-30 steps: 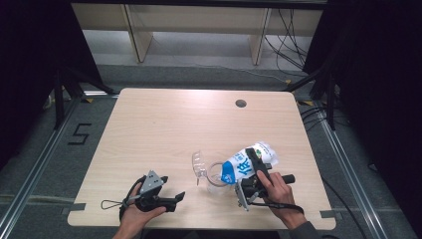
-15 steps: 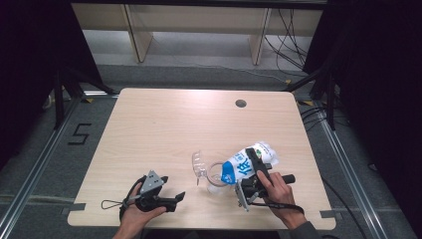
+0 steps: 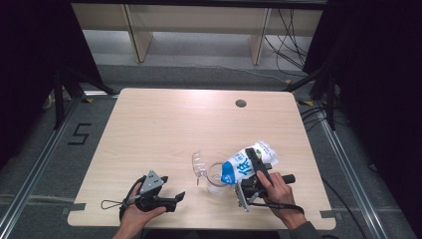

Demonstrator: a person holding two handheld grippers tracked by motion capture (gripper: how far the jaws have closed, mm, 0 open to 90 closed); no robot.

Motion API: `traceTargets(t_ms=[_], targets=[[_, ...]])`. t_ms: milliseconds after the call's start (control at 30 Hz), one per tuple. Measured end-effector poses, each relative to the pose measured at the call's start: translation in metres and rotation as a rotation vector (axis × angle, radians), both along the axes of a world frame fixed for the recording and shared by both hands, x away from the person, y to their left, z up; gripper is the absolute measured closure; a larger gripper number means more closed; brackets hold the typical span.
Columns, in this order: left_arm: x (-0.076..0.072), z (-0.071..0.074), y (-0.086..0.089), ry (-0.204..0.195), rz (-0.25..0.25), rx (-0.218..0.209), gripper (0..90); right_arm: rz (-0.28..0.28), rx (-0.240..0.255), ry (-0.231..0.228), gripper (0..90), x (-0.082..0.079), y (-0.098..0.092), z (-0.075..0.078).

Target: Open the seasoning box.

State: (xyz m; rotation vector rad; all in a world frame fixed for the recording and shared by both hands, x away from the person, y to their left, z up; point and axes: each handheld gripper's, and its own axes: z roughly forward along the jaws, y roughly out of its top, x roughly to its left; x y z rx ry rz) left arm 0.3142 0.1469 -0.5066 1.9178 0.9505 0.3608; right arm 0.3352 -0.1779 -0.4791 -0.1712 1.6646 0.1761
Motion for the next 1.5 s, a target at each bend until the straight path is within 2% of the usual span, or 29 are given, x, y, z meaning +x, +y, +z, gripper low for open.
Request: traceTargets(t_ms=[167, 200, 233, 300, 333, 533, 600, 933, 1000, 1033, 1300, 1400, 1500], targets=[[-0.0004, -0.0004, -0.0013, 0.004, 0.006, -0.014, 16.2, 0.001, 0.009, 0.009, 53.7, 0.0006, -0.0004, -0.0004], [-0.0003, -0.0004, -0.0012, 0.004, 0.007, -0.015, 16.2, 0.007, -0.007, 0.004, 53.7, 0.001, -0.0002, 0.0006], [0.0, -0.0001, -0.0003, 0.002, 0.004, -0.004, 16.2, 0.022, -0.048, -0.011, 53.7, 0.0016, 0.0006, 0.0034], [-0.0002, -0.0001, -0.0003, 0.004, 0.004, -0.006, 16.2, 0.013, -0.035, -0.002, 53.7, 0.001, 0.0005, 0.0021], [-0.0002, -0.0003, -0.001, 0.003, 0.007, -0.014, 16.2, -0.004, -0.005, 0.002, 53.7, -0.0001, 0.0, -0.0002], [-0.0004, -0.0003, -0.0011, 0.005, 0.008, -0.015, 16.2, 0.001, -0.003, -0.003, 53.7, -0.0002, 0.0, 0.0004], [0.0002, 0.0002, 0.0, -0.002, -0.001, -0.002, 16.2, 0.001, -0.005, -0.004, 53.7, -0.0004, 0.0001, 0.0004], [-0.0002, -0.0003, -0.0011, 0.003, 0.007, -0.014, 16.2, 0.002, -0.006, -0.004, 53.7, -0.0003, 0.0001, 0.0001], [0.0004, 0.0001, -0.0001, -0.003, -0.001, 0.0, 16.2, 0.016, 0.004, -0.006, 53.8, 0.0004, 0.0003, -0.0006], [-0.0001, -0.0003, -0.0012, 0.003, 0.007, -0.016, 16.2, -0.015, 0.028, 0.006, 53.8, -0.0016, 0.001, -0.002], [0.0004, 0.0004, 0.0004, -0.004, -0.003, 0.0, 16.2, -0.013, 0.026, 0.003, 53.8, -0.0015, 0.0009, -0.0009], [-0.0002, -0.0003, -0.0012, 0.002, 0.008, -0.015, 16.2, -0.014, 0.027, 0.003, 53.9, -0.0016, 0.0007, -0.0009], [0.0001, -0.0004, -0.0011, 0.001, 0.006, -0.013, 16.2, -0.016, 0.027, 0.004, 53.8, -0.0017, 0.0007, -0.0011]])
